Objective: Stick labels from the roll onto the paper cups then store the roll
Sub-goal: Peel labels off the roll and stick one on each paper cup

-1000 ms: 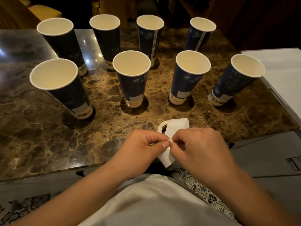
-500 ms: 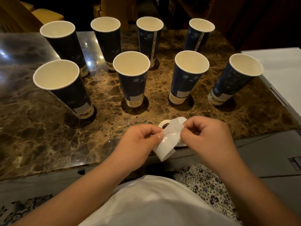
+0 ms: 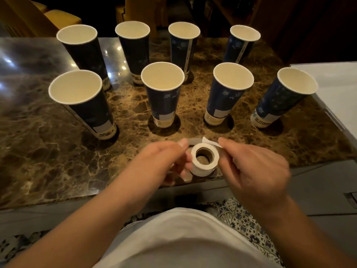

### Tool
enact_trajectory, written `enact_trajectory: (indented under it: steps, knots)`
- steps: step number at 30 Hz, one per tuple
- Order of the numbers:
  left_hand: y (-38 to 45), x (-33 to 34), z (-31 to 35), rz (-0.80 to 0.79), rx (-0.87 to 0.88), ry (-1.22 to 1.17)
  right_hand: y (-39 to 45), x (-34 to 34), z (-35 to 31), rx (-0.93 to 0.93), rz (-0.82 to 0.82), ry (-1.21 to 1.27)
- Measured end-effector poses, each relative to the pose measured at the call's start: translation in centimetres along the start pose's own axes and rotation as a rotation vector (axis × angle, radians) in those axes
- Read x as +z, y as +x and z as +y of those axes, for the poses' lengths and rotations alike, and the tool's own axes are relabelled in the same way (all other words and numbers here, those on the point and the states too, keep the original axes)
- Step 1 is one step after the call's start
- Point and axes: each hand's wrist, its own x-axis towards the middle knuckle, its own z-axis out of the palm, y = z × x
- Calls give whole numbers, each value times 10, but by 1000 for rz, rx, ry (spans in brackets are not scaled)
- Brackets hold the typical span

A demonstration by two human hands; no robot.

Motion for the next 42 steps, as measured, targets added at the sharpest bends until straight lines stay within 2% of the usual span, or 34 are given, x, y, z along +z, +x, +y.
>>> enact_trajectory:
  steps: [1,3,7,11,14,17,20,21,24,27,30,33,35,37,40,42]
  knots:
    - [-3,1,5,-100,-71,-93,0,1,-2,-52,13,14]
    - [-6,2,9,-147,-69,-133,2,4,-7,-117,22,71]
    - [-9,-4,8,-13,59,-72,7,8,-13,-186,-33,116]
    - [-12,-19,12,89,182,54,16,11,-15,-174,-138,215]
    - [-15,-31,15,134,268,166,29,9,-21,-22,-242,413]
    - [-21,-44,19,57,328,325,55,5,-31,222,-344,577]
    - [-27,-54,21,6,369,449,77,9,-37,217,-600,664]
    - [-29,-56,22,4,379,477,82,11,-39,188,-622,661]
    - [-37,-67,27,74,390,498,96,15,-47,125,-549,653]
    - [-49,-82,40,149,429,474,107,16,-58,135,-401,637]
    - [-61,-108,60,241,457,286,116,16,-67,289,-229,685]
    - [-48,-155,80,488,602,148,121,16,-71,437,-176,788]
    - [-15,-189,89,629,634,255,122,18,-73,466,-199,796]
    - [33,-219,91,701,579,454,122,22,-76,469,-204,792]
    - [99,-248,81,698,439,721,123,26,-80,439,-224,771]
    - [129,-258,71,697,381,775,123,28,-79,422,-245,744]
